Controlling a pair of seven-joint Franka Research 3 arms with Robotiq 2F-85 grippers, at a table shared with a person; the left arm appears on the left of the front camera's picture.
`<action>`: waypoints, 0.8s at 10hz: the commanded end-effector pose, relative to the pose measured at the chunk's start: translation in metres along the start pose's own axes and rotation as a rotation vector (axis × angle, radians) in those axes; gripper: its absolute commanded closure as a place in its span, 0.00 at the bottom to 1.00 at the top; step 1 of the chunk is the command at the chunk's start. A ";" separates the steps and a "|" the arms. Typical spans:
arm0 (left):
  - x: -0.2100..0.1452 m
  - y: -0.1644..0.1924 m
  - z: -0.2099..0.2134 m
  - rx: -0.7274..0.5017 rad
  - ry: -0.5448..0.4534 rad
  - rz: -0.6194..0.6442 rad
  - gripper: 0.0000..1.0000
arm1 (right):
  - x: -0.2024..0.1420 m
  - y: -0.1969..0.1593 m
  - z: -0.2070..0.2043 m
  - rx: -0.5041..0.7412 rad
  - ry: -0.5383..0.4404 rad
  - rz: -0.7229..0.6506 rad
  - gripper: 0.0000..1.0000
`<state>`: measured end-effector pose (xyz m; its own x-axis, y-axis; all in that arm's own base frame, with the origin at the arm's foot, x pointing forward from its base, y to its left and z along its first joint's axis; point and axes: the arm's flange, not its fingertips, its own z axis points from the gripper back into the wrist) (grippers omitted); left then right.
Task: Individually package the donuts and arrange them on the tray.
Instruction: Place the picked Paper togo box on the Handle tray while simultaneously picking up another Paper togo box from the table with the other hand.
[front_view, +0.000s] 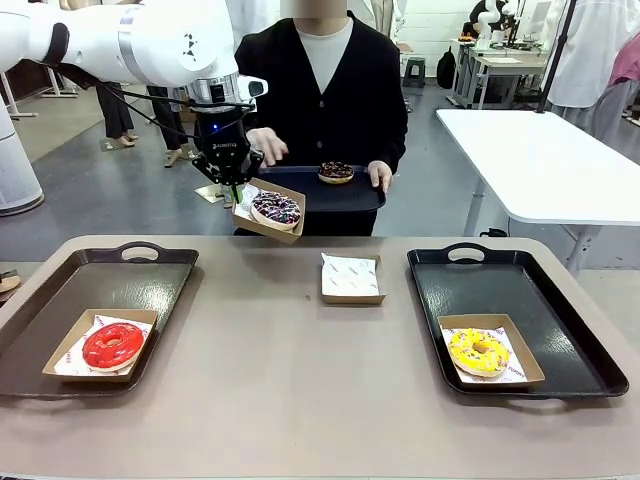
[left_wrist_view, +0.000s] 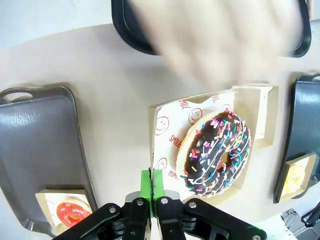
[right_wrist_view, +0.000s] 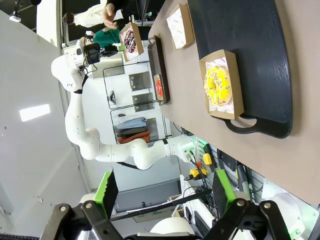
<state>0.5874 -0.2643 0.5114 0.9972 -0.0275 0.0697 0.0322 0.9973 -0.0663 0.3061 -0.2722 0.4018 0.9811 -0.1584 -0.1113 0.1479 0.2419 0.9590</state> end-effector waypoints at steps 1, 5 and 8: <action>-0.004 0.004 0.001 0.001 -0.005 -0.002 1.00 | -0.001 0.001 0.001 0.000 -0.002 0.000 0.00; -0.004 0.004 0.001 0.001 -0.005 -0.002 1.00 | -0.001 0.001 0.001 0.000 -0.002 0.000 0.00; -0.004 0.004 0.001 0.001 -0.005 -0.002 1.00 | -0.001 0.001 0.001 0.000 -0.002 0.000 0.00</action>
<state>0.5874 -0.2643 0.5114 0.9972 -0.0276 0.0697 0.0322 0.9973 -0.0663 0.3061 -0.2722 0.4018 0.9811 -0.1584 -0.1113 0.1479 0.2419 0.9590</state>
